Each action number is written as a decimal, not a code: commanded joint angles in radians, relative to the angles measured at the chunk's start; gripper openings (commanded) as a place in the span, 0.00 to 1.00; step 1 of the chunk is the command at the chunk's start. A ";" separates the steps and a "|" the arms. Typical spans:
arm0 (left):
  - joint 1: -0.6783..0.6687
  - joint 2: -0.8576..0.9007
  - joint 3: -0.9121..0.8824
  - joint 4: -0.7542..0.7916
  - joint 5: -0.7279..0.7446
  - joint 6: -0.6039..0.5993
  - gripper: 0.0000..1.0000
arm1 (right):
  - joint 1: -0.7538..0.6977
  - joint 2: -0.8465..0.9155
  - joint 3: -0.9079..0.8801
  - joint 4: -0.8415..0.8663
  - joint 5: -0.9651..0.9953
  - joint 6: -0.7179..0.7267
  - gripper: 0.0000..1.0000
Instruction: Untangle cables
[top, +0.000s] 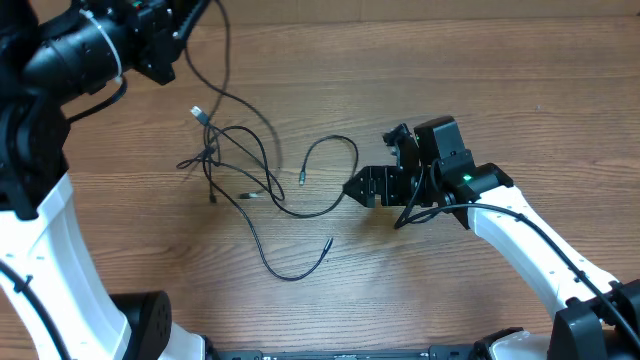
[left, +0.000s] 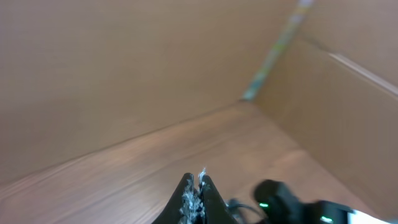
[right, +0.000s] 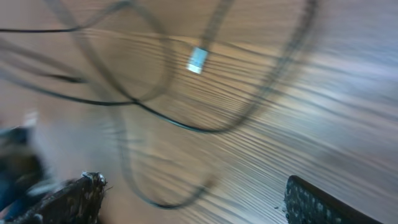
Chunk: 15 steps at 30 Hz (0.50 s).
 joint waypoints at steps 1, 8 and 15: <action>-0.035 0.017 0.002 0.044 0.236 0.015 0.04 | 0.000 -0.003 0.003 0.072 -0.225 -0.035 0.91; -0.138 0.019 0.002 0.098 0.227 0.015 0.04 | 0.000 -0.003 0.003 0.246 -0.292 0.017 0.86; -0.274 0.024 0.002 0.086 0.110 0.019 0.04 | 0.000 -0.003 0.003 0.368 -0.290 0.048 0.72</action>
